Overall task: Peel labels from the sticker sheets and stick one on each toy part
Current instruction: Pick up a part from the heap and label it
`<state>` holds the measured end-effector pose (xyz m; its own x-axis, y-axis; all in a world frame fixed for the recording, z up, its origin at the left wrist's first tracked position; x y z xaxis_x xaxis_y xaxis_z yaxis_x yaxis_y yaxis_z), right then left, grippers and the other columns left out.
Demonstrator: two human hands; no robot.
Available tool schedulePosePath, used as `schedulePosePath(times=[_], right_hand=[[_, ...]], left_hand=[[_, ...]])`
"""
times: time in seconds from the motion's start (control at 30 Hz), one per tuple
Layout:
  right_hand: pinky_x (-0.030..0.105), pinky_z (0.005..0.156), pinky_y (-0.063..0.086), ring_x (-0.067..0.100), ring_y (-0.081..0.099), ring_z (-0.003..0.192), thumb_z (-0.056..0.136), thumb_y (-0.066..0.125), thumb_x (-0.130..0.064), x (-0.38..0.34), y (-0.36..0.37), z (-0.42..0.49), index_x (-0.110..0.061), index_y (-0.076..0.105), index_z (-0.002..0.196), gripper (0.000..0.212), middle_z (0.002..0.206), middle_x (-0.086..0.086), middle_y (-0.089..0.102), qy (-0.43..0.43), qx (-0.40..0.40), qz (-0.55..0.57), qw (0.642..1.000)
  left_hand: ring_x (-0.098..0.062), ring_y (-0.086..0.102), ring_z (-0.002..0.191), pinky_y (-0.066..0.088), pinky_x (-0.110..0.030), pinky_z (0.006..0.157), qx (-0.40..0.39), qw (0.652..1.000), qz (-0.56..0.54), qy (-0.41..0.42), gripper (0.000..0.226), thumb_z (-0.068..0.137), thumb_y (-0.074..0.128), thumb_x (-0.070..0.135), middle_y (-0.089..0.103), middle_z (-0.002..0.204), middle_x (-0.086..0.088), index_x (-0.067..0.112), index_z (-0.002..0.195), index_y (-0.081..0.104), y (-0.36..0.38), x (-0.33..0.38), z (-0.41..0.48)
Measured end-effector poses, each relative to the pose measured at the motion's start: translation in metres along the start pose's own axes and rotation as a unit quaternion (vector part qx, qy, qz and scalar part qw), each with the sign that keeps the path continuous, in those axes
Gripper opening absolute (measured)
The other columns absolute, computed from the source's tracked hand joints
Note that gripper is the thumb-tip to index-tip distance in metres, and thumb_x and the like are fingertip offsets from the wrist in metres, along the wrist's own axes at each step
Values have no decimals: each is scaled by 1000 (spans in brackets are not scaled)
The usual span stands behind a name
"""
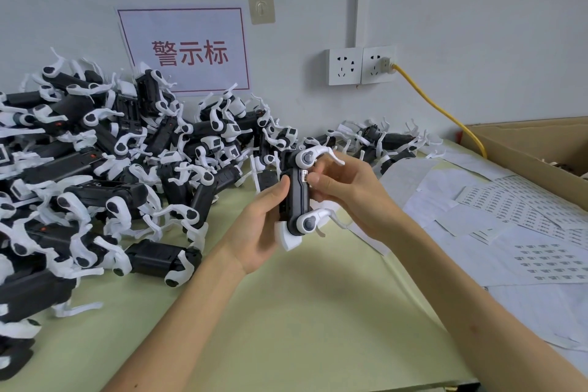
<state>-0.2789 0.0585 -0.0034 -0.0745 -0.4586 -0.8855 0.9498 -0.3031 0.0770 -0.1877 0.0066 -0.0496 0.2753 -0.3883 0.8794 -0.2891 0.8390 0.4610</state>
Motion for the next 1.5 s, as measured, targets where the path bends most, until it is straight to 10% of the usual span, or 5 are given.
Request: schedulePosePath(times=[0.3,0.6,0.87,1.07,1.5], right_hand=[[36,99,46,15,60,121,81,65,-19,-8,-18,3,-19,66,128,48,131,-2,66,-2,-13,-109,994],[39,82,54,31,61,98,94,59,-25,20,-22,-18,0,65,121,38,113,29,63,176,-156,-92,967],[35,83,61,22,70,75,99,59,-33,-4,-135,-15,-13,71,92,24,93,10,63,104,218,144,960],[46,112,43,36,61,122,108,36,-37,-8,-215,-55,-7,30,155,56,146,18,53,-52,418,468,777],[25,62,52,16,67,62,96,52,-8,-6,-111,10,-13,63,112,20,84,4,71,103,328,-3,939]], left_hand=[[-25,67,89,54,-35,74,-19,995,44,-93,52,80,74,57,75,109,-9,17,114,79,-2,-7,-4],[-30,63,72,50,-26,46,-77,979,76,-171,75,102,25,60,70,110,-26,9,105,81,2,-23,-5],[-22,62,67,49,-30,59,31,999,5,-44,73,101,28,65,71,91,-10,13,105,79,-21,-9,10],[-21,58,63,46,-29,55,118,993,-1,2,58,104,34,55,68,85,-8,8,111,67,-43,-1,8],[-15,43,51,37,-27,51,356,897,202,166,24,101,51,17,48,60,0,6,87,66,-72,39,-18]])
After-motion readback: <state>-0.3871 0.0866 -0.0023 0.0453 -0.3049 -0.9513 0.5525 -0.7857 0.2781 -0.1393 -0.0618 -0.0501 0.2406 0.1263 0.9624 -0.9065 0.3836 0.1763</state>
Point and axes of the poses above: each hand's wrist, its own z-axis towards the middle knuckle, its own y-axis out of the palm, x = y × z, the point moved 10 cm from there along z, towards the middle knuckle
